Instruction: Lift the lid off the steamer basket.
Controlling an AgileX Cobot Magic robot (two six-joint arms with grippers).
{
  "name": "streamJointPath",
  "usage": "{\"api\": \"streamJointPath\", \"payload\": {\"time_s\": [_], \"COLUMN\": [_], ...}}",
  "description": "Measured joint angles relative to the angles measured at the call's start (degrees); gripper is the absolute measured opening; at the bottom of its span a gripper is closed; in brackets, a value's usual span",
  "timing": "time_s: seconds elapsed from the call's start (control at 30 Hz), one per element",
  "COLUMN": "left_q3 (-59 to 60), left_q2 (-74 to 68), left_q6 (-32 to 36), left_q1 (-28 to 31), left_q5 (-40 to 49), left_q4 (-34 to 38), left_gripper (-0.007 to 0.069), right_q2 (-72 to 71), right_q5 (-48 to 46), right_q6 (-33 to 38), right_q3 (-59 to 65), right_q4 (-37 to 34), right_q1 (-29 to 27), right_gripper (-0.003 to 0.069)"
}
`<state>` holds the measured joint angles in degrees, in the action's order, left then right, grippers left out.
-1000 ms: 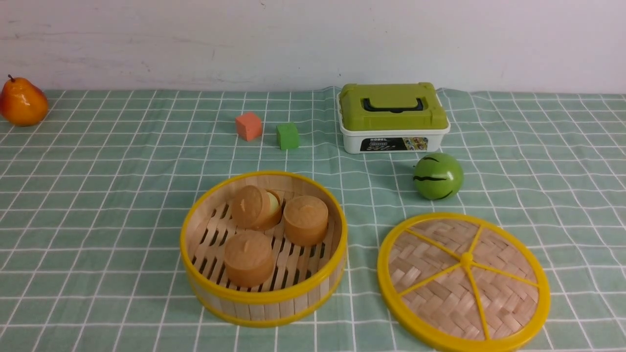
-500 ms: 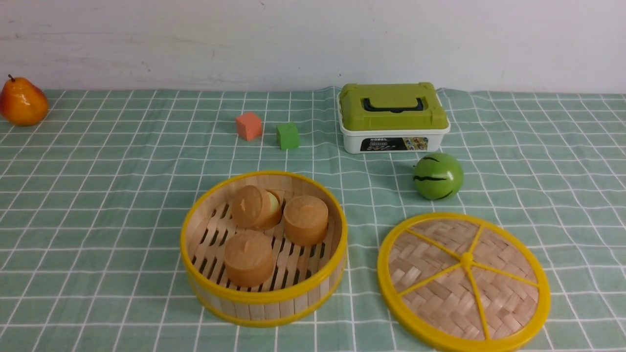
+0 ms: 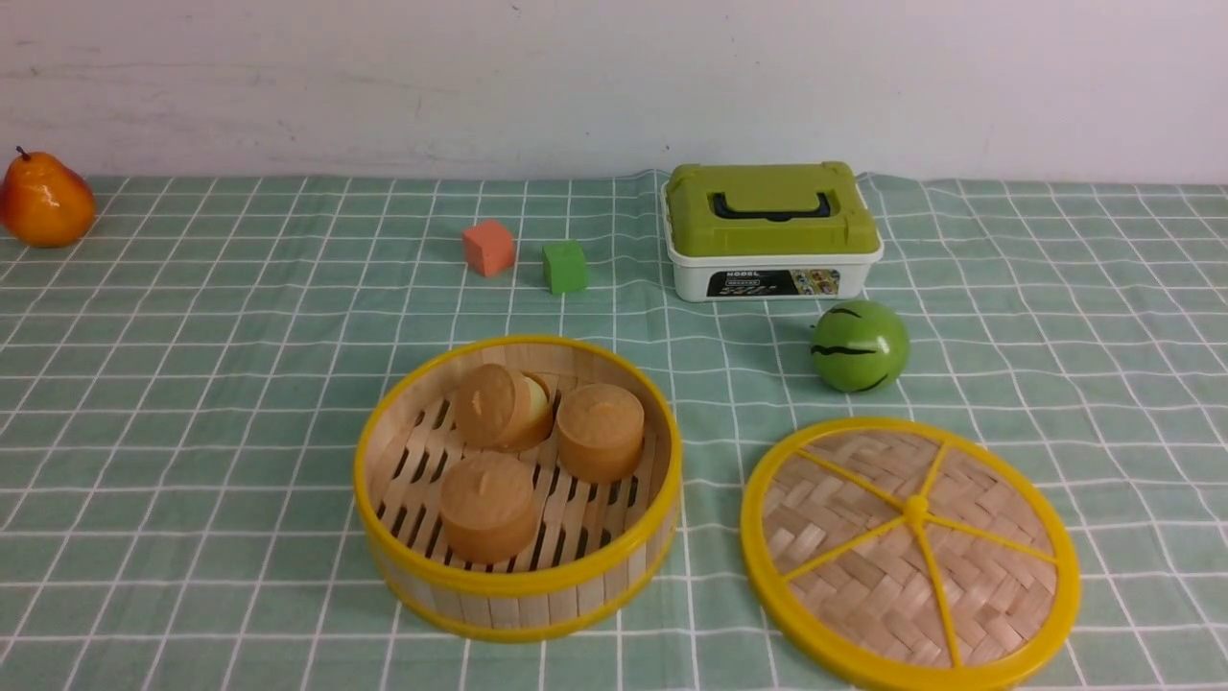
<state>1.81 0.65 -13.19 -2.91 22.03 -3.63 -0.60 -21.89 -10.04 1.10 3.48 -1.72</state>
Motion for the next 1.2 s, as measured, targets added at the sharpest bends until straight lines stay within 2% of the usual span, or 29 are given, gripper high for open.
{"api": "streamJointPath", "payload": {"time_s": [1.2], "left_q3": [0.0], "left_q2": [0.0], "left_q6": [0.0], "left_q1": [0.0], "left_q5": [0.0], "left_q4": [0.0], "left_gripper": [0.0239], "right_q2": [0.0], "right_q5": [0.0], "right_q6": [0.0], "right_q3": [0.0], "right_q4": [0.0], "right_q1": [0.0], "right_gripper": [0.0062]}}
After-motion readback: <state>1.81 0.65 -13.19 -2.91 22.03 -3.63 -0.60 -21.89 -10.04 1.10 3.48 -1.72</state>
